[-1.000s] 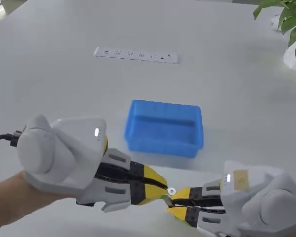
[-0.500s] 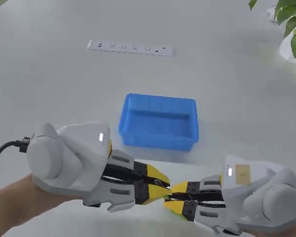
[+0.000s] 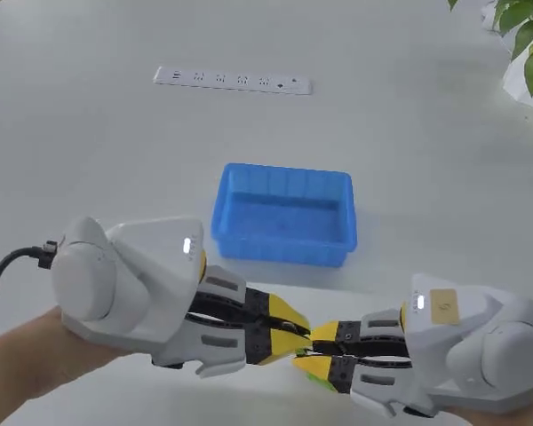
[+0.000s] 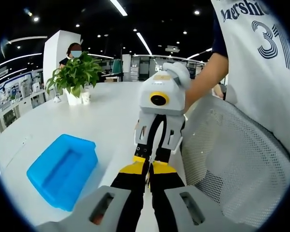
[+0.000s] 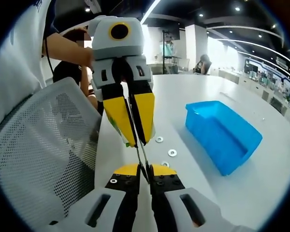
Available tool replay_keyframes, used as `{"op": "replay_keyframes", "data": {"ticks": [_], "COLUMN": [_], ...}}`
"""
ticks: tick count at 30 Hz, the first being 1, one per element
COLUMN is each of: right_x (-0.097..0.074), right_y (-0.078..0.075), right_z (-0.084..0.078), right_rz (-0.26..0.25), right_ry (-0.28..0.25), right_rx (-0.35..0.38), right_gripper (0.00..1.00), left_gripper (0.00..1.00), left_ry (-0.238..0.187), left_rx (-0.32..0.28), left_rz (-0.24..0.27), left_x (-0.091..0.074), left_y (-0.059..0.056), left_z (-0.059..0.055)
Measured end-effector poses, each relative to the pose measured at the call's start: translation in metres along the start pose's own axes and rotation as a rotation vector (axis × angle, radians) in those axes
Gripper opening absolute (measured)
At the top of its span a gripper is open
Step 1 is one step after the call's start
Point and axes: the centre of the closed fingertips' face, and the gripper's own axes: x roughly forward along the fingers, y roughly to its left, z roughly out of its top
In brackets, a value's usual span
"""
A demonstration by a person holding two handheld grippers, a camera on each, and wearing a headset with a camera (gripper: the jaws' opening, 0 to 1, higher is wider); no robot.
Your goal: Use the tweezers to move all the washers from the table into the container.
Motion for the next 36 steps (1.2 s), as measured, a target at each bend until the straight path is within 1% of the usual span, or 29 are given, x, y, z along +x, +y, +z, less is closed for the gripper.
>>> {"op": "replay_keyframes", "data": {"ticks": [3,6,9,12,15,18,19,23,29,32,35,36], "right_x": [0.0011,0.0024,0.0048,0.0070,0.0070,0.0066,0.0059,0.0055,0.0024,0.0025,0.0031,0.0032], "right_y": [0.0007,0.0015,0.0046,0.0051,0.0057,0.0050,0.0018,0.0012,-0.0022,-0.0010,-0.0017,-0.0014], "right_z": [0.0008,0.0016,0.0042,0.0035,0.0031,0.0030,0.0029,0.0024,0.0007,0.0011,0.0014,0.0014], "right_rz": [0.001,0.006,0.017,0.022,0.026,0.021,0.003,0.006,0.008,0.012,0.011,0.013], "right_ry": [0.011,0.017,0.029,0.044,0.047,0.045,0.043,0.039,0.009,0.010,0.011,0.009], "right_rx": [-0.030,-0.043,-0.073,-0.107,-0.113,-0.108,-0.108,-0.098,-0.056,-0.059,-0.056,-0.057], "right_gripper": [0.08,0.09,0.09,0.09,0.09,0.08,0.07,0.07,0.07,0.07,0.07,0.07], "left_gripper": [0.06,0.06,0.06,0.06,0.06,0.06,0.06,0.07,0.10,0.07,0.07,0.07], "left_ry": [0.000,-0.001,-0.003,-0.003,-0.003,0.001,0.003,0.013,-0.001,-0.001,-0.005,-0.011], "left_rx": [0.008,0.005,0.003,0.003,0.003,0.003,0.005,0.021,0.017,0.022,0.026,0.024], "left_rz": [-0.003,-0.006,-0.012,-0.014,-0.019,-0.016,-0.007,0.004,0.020,0.025,0.035,0.032], "left_x": [0.0003,-0.0009,-0.0017,-0.0017,-0.0014,-0.0007,-0.0005,0.0006,0.0000,-0.0008,-0.0015,-0.0023], "left_y": [0.0001,0.0005,-0.0007,-0.0014,-0.0023,-0.0017,-0.0005,0.0006,0.0039,0.0044,0.0061,0.0056], "left_z": [0.0006,0.0002,0.0010,0.0015,0.0020,0.0025,0.0026,0.0031,0.0048,0.0038,0.0041,0.0045]}}
